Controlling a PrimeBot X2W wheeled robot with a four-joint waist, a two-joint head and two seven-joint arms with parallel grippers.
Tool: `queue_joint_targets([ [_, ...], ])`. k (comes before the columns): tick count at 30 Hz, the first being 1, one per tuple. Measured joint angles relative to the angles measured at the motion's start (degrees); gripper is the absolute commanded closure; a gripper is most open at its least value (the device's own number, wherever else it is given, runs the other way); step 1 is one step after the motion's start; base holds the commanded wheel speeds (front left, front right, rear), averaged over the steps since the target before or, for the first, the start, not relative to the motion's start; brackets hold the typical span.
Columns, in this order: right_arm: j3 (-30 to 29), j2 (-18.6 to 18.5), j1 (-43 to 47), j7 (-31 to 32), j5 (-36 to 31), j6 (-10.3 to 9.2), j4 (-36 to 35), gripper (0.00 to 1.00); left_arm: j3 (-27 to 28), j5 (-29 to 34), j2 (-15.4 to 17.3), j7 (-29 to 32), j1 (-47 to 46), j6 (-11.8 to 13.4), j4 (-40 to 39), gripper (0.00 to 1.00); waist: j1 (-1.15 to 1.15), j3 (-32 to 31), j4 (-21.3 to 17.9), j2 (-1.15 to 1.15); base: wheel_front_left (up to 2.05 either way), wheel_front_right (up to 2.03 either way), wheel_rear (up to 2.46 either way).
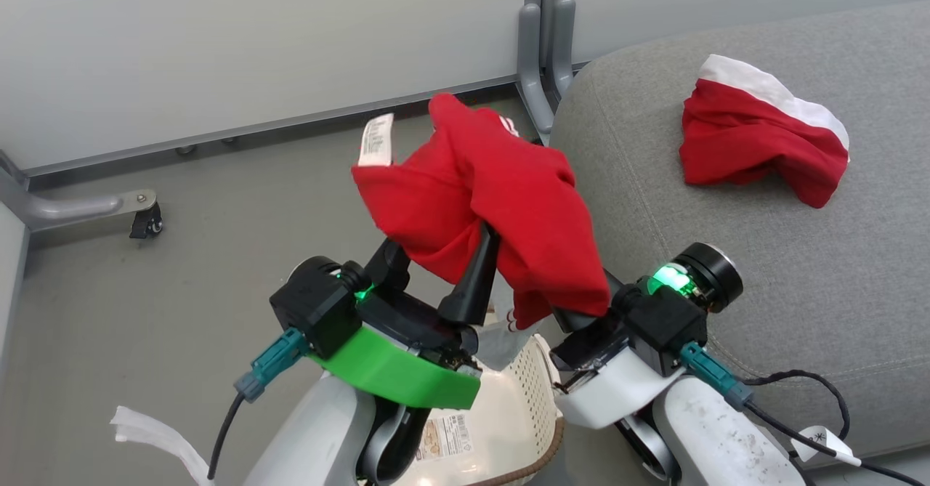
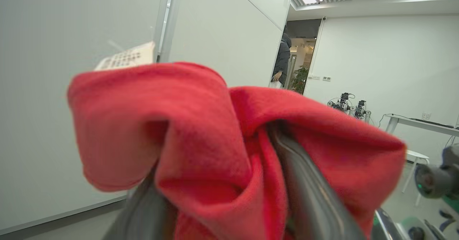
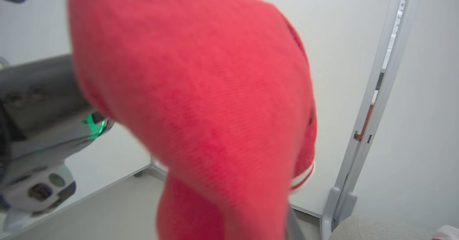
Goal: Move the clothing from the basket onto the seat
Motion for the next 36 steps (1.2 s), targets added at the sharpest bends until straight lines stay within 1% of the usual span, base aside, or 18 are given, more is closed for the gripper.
queue_joint_targets([
  [8,-1.9,0.2,0.3,0.0,0.4,0.0,-0.9,1.0,1.7,1.9,0.0,0.0,0.6,0.0,2.7,0.0,0.0,0.3,0.2,0.0,0.0,0.0,0.0],
  [18,-6.8,0.4,1.5,0.0,0.9,0.0,-1.2,1.0,4.3,4.5,0.5,0.0,3.7,0.0,6.5,0.0,0.0,0.0,0.8,0.0,0.0,0.0,0.0],
  [31,-13.2,0.6,3.7,0.0,0.9,0.0,-1.9,1.0,11.1,6.9,2.3,0.0,8.9,0.0,10.4,0.0,0.0,-0.6,2.6,0.0,0.0,0.0,0.0],
  [36,-16.8,1.2,6.0,0.0,1.0,0.0,-2.5,1.0,15.8,9.4,3.3,0.0,12.4,0.0,12.6,0.0,0.0,-0.8,3.8,0.0,0.0,0.0,0.0],
])
